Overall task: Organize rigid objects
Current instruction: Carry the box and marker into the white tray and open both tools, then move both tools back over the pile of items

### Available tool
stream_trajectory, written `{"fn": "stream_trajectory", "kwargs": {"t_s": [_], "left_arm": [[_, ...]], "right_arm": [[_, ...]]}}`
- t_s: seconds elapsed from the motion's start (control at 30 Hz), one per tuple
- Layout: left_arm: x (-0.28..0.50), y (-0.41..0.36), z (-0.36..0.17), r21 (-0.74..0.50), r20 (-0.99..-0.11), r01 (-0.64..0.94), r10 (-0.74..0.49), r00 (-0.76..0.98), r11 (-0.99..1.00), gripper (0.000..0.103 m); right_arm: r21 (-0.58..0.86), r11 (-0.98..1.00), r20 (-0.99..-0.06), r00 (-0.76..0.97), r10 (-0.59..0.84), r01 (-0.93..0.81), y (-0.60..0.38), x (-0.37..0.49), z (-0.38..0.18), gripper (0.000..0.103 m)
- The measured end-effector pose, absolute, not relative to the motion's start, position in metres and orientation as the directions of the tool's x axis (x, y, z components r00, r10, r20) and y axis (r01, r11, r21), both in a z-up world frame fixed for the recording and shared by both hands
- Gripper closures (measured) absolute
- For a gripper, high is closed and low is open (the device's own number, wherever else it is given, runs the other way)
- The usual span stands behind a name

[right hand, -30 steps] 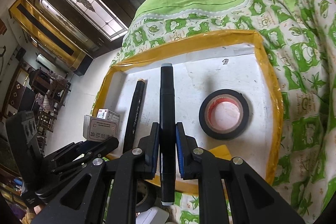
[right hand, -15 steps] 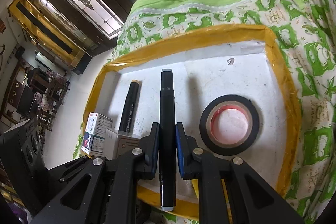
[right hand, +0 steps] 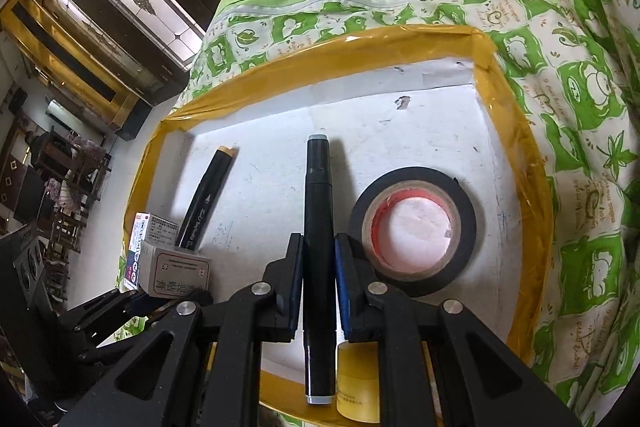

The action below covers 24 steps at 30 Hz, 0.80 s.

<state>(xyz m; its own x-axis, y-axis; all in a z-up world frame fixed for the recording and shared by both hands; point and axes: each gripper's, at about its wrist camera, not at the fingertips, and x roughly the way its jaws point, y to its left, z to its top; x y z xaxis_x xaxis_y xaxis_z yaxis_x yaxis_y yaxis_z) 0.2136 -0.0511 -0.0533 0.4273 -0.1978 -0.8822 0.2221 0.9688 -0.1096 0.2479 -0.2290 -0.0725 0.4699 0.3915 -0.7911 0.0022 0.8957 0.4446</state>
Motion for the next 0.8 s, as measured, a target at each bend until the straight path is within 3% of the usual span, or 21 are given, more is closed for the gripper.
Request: {"fn": "stream_trajectory", "kwargs": {"t_s": [0.17, 0.3, 0.37, 0.47, 0.8], "left_arm": [[0.205, -0.058, -0.05, -0.091, -0.871, 0.245, -0.197, 0.45, 0.965, 0.049], [0.197, -0.053, -0.041, -0.107, -0.862, 0.236, -0.208, 0.462, 0.966, 0.045], [0.188, -0.05, -0.034, -0.109, -0.85, 0.224, -0.208, 0.485, 0.968, 0.044], [0.163, -0.041, -0.022, -0.123, -0.819, 0.209, -0.218, 0.531, 0.97, 0.04], [0.089, -0.006, -0.035, -0.271, -0.814, 0.081, -0.273, 0.512, 0.959, 0.037]], "right_arm": [[0.444, 0.896, -0.786, 0.481, 0.389, 0.001, -0.232, 0.241, -0.07, 0.087], [0.456, 0.89, -0.769, 0.501, 0.397, -0.005, -0.234, 0.232, -0.06, 0.083], [0.467, 0.884, -0.75, 0.528, 0.4, -0.006, -0.238, 0.224, -0.051, 0.072], [0.489, 0.872, -0.717, 0.567, 0.406, -0.007, -0.244, 0.211, -0.035, 0.065], [0.61, 0.792, -0.678, 0.522, 0.518, 0.006, -0.246, 0.158, -0.031, 0.061]]}}
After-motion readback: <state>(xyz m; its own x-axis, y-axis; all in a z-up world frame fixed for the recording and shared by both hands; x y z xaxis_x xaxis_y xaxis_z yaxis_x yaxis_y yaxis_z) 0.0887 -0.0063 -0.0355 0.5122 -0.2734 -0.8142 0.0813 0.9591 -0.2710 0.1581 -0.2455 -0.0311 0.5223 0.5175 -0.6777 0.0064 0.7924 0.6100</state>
